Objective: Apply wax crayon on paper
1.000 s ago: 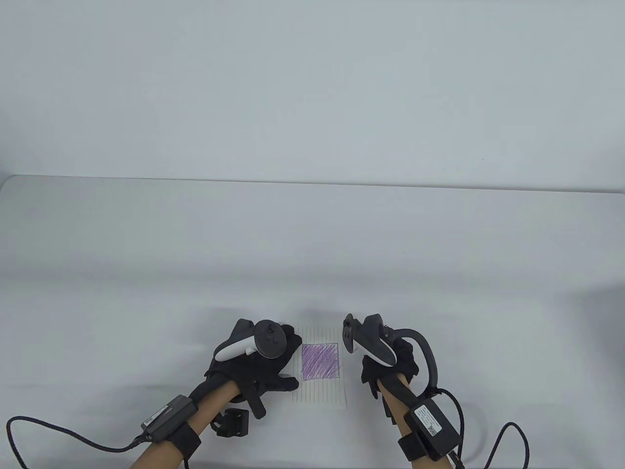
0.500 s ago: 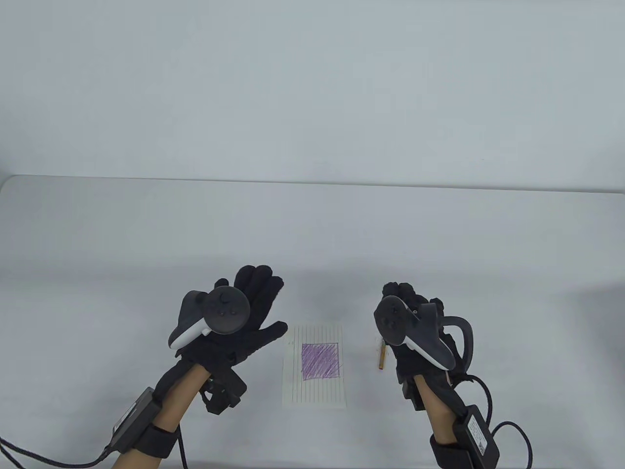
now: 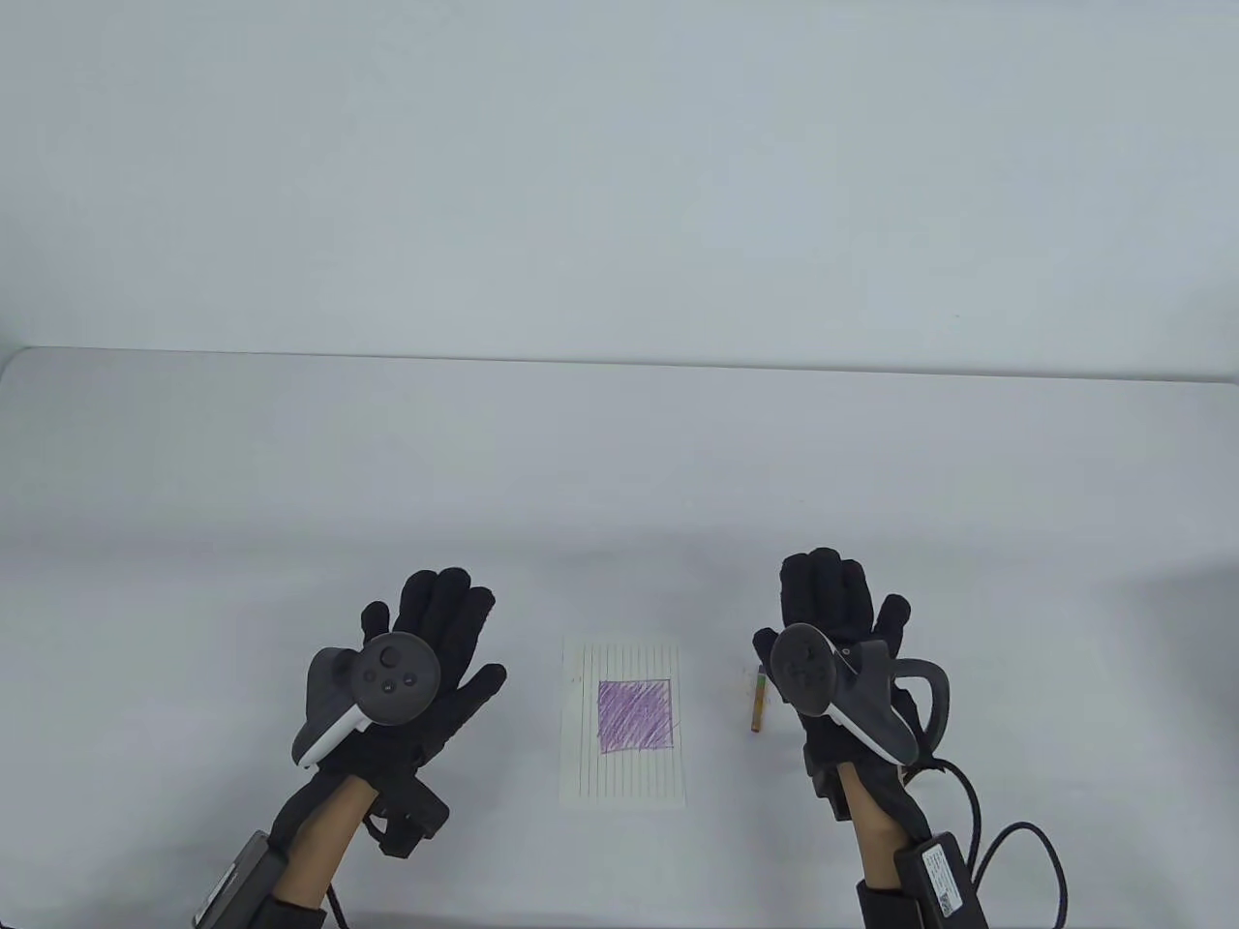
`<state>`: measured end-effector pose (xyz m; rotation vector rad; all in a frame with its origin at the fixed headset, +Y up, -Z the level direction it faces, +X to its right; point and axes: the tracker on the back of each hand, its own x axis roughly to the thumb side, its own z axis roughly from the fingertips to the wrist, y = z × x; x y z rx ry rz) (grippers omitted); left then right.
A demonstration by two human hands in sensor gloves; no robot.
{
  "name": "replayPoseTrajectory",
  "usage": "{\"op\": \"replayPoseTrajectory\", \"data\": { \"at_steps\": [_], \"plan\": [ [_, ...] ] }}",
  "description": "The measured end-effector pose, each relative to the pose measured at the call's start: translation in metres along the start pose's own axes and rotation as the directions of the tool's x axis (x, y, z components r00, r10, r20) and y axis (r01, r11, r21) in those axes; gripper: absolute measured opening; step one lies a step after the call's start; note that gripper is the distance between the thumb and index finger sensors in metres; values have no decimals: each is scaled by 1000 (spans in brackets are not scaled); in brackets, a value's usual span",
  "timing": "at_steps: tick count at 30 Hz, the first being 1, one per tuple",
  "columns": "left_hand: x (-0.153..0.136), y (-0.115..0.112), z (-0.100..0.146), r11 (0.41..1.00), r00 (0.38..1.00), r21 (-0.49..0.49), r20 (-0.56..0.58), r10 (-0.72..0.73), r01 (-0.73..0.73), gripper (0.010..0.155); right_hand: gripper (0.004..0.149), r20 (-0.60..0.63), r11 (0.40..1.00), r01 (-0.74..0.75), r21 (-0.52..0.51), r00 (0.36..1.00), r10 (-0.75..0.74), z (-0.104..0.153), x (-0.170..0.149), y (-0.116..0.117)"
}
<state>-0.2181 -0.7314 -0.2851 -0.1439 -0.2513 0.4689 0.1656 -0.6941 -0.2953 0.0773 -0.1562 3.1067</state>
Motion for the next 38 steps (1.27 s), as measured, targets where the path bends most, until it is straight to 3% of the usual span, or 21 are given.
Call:
{"op": "replayPoseTrajectory", "data": {
  "at_steps": [38],
  "plan": [
    [-2,-9,-2,998,1000,-63,-8,7,-7,73,73,13,999,-6,42,1000,5,4,4,4]
  ]
}}
